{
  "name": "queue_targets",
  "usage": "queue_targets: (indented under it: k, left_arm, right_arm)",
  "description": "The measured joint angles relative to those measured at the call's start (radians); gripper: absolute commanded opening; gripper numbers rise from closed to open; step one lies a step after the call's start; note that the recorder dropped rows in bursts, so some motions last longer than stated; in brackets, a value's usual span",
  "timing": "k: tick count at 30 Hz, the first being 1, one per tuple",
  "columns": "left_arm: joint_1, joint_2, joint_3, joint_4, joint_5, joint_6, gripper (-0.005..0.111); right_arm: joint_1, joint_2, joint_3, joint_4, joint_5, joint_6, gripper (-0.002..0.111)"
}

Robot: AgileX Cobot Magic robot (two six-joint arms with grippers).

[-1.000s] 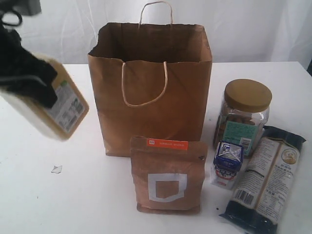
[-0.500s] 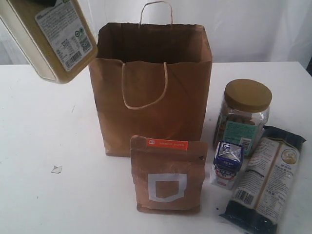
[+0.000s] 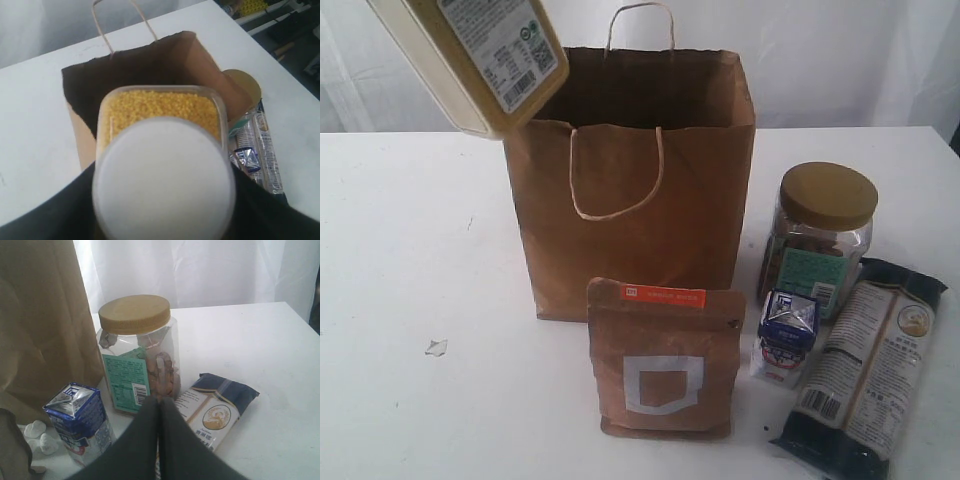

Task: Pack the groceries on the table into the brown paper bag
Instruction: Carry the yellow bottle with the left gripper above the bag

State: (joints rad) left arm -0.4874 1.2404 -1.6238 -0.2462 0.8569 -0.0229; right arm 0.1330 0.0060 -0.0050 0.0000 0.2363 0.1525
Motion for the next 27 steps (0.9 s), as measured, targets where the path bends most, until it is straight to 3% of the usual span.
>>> queue_targets:
  k: [27]
  left_arm:
    - [0.0,0.17,0.0,-0.231,-0.251,0.328,0.0]
  right_arm:
    - [0.0,0.0,0.0,0.0,0.0,0.0,0.0]
